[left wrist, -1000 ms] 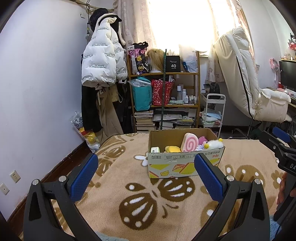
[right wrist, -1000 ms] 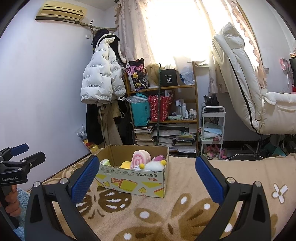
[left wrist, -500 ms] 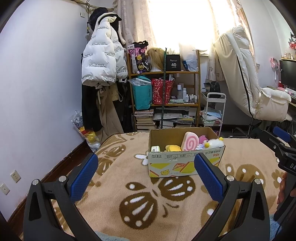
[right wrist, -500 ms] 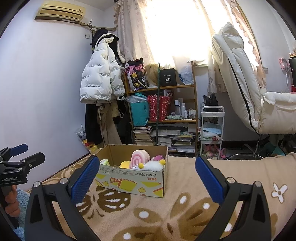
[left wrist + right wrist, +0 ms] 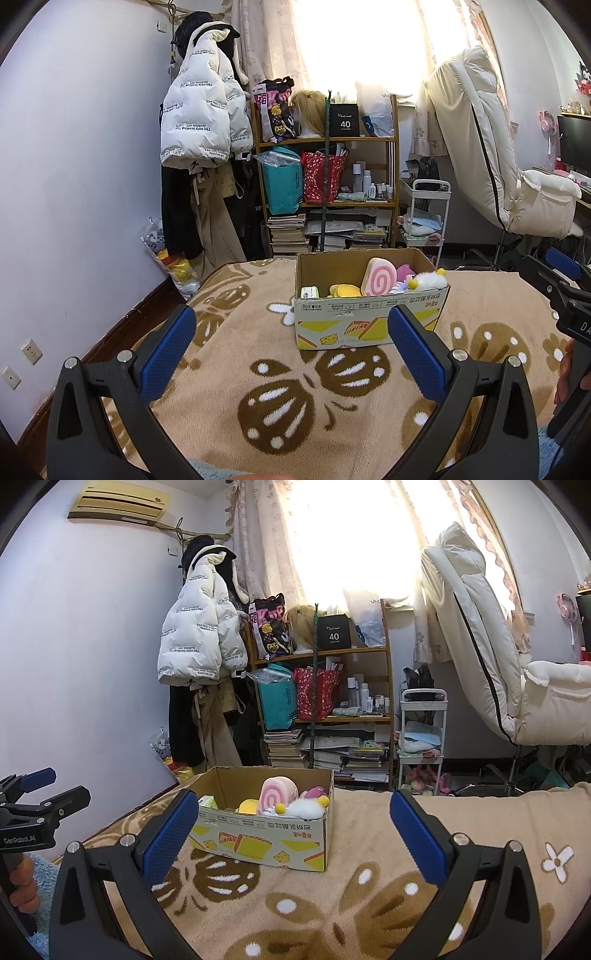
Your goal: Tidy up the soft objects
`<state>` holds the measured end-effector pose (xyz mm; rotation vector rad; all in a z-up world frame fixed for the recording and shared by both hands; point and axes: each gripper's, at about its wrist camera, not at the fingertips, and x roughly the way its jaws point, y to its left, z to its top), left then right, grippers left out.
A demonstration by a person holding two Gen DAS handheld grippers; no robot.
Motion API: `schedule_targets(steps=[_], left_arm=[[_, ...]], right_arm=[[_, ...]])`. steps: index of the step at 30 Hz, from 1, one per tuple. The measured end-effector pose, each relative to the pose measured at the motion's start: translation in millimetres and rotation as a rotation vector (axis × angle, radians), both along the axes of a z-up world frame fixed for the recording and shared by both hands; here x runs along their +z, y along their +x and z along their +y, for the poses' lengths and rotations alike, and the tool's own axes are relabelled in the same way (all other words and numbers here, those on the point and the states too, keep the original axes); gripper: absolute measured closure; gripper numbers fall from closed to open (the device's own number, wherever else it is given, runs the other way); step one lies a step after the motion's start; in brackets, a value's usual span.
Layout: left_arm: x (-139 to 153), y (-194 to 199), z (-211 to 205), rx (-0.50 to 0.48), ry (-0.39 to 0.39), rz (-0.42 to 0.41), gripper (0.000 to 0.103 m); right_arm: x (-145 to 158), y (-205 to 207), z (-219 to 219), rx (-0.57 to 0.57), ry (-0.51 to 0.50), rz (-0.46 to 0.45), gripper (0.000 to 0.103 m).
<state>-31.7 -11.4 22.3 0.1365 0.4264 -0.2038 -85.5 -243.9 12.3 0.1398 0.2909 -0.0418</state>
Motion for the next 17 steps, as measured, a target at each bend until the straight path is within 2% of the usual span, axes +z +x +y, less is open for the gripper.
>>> schedule_targets(steps=[17], left_arm=[[1.2, -1.1, 1.2, -0.002, -0.002, -0.008, 0.001]], right_arm=[[-7.8, -4.5, -1.6, -0.001, 0.003, 0.008, 0.000]])
